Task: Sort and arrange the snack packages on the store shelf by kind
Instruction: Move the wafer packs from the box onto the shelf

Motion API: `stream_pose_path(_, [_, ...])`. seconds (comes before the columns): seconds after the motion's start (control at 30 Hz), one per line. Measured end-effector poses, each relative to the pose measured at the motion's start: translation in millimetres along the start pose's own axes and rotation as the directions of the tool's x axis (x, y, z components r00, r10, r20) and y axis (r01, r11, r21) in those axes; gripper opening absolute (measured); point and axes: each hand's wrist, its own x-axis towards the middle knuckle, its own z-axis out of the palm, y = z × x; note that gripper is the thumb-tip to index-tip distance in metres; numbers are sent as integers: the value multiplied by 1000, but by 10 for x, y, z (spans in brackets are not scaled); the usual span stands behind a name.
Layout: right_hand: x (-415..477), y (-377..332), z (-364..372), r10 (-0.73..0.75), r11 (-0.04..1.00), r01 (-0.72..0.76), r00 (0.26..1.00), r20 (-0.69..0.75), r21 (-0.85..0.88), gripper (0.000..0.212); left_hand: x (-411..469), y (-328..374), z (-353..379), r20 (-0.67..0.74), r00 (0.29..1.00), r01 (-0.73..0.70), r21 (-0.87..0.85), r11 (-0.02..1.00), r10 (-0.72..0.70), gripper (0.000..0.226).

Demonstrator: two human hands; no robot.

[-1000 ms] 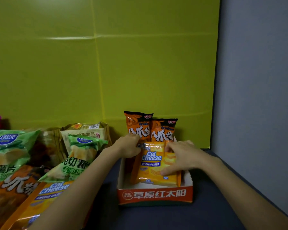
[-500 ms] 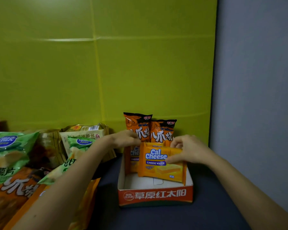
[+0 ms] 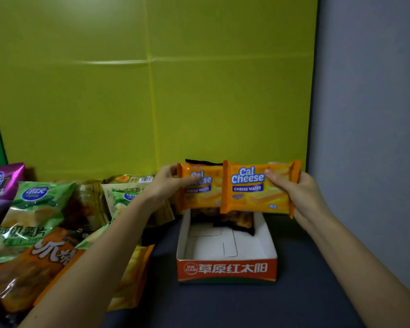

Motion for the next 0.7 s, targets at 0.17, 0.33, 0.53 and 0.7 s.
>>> stream_pose_path(0.17, [11,-17,239,55,998,-55,998,4,8,11,-202,190,-298,-320,947,-51,-60,997,30,8])
stream_pose_path(0.33, [3,61,670,108,993,-114,988,113,42,10,-730,272,-740,-512,857,-97,-63,993,51,12])
stream_pose_path(0.53, [-137,217,1391,163,978,-191,953,257,88,8,-1560,342,-1433,-655,755,-18,-74,997,-35,13])
stream_pose_path(0.7, [-337,338,2110,220,962,-259,922,319,86,27,-2289,396,-2016,-768,630,47,-109,993,-114,14])
